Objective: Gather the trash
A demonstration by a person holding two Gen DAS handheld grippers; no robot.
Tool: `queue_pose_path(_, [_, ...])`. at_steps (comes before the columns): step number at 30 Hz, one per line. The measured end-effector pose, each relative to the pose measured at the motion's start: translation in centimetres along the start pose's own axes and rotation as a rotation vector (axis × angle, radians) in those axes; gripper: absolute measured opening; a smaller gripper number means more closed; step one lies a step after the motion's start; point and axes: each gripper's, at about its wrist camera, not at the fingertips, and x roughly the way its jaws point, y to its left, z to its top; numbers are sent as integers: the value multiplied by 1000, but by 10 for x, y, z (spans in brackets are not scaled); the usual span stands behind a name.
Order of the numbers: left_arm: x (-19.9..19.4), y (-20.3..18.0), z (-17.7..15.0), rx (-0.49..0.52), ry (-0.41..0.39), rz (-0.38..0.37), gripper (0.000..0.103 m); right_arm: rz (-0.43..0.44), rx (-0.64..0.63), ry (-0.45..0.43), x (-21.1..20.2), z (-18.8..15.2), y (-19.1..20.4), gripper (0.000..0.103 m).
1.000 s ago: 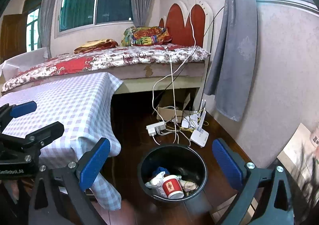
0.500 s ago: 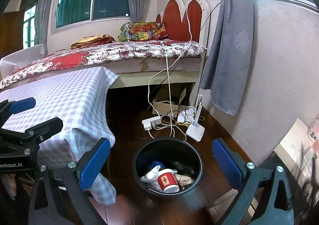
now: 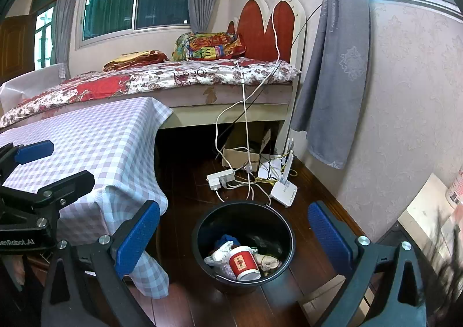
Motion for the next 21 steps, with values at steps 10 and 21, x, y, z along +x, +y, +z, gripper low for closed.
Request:
queue_pose_path(10, [0,0,-1,1,5,2,100,-4,-3,7,2,-1,0,103])
queue_pose_path(21, [1,1,-3,1,10,-1,100,-4,-2,7,2,-1,0,103])
